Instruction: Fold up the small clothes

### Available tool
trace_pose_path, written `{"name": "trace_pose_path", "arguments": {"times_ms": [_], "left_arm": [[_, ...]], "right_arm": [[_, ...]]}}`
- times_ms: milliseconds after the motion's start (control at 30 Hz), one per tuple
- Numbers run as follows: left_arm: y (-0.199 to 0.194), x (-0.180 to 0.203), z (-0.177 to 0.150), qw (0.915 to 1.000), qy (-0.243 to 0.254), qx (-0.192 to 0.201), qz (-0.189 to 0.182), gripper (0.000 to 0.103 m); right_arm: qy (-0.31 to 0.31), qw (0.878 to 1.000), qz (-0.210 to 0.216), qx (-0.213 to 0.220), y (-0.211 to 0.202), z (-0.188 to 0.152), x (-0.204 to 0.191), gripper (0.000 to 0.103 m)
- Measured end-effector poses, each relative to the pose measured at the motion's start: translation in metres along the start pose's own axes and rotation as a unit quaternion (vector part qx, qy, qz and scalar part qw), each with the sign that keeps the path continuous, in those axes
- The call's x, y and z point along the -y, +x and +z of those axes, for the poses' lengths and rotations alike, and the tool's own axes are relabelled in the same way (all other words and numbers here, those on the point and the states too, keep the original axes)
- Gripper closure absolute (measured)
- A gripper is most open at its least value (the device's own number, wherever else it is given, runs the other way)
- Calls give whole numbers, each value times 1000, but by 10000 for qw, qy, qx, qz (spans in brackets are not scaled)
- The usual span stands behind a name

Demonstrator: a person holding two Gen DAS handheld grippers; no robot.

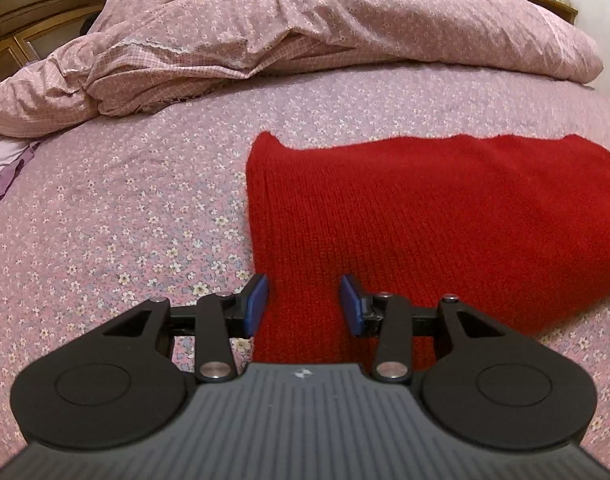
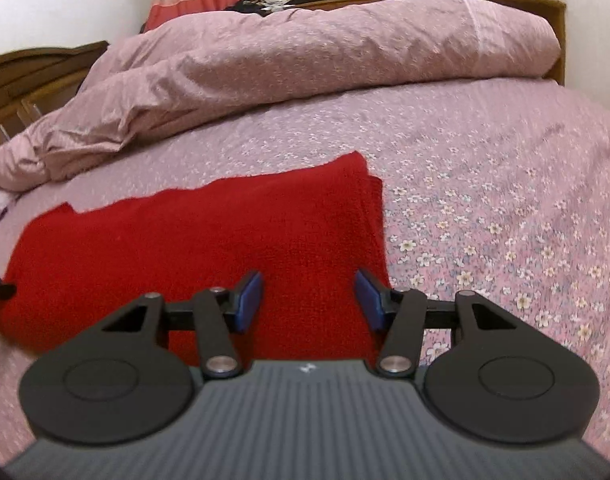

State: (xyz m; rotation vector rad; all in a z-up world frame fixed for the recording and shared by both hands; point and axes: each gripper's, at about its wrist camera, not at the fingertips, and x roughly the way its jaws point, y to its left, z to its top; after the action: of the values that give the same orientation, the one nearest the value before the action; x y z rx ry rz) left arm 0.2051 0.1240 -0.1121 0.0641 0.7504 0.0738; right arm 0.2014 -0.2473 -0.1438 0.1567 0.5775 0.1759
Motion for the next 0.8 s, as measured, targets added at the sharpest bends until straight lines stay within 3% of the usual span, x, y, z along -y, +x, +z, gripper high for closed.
{"name": "trace_pose_path", "arguments": {"times_ms": [200,300,533,800], "left_arm": [[-1,-16,21,9990,-240,338,139,56],[15,-27,41,9982,-468,361,80,56],[64,-39,81,9956,-881,172,-278,56],[97,-35,92,9970,-746,65,-198,56]], "right_arm": [[250,9993,157,248,-8,23,5,48],[100,9995,-19,292,9,43,6,47],[-54,9996,-223,134,66,76,6,48],[-11,9992,-351,-171,98,75,10,48]]}}
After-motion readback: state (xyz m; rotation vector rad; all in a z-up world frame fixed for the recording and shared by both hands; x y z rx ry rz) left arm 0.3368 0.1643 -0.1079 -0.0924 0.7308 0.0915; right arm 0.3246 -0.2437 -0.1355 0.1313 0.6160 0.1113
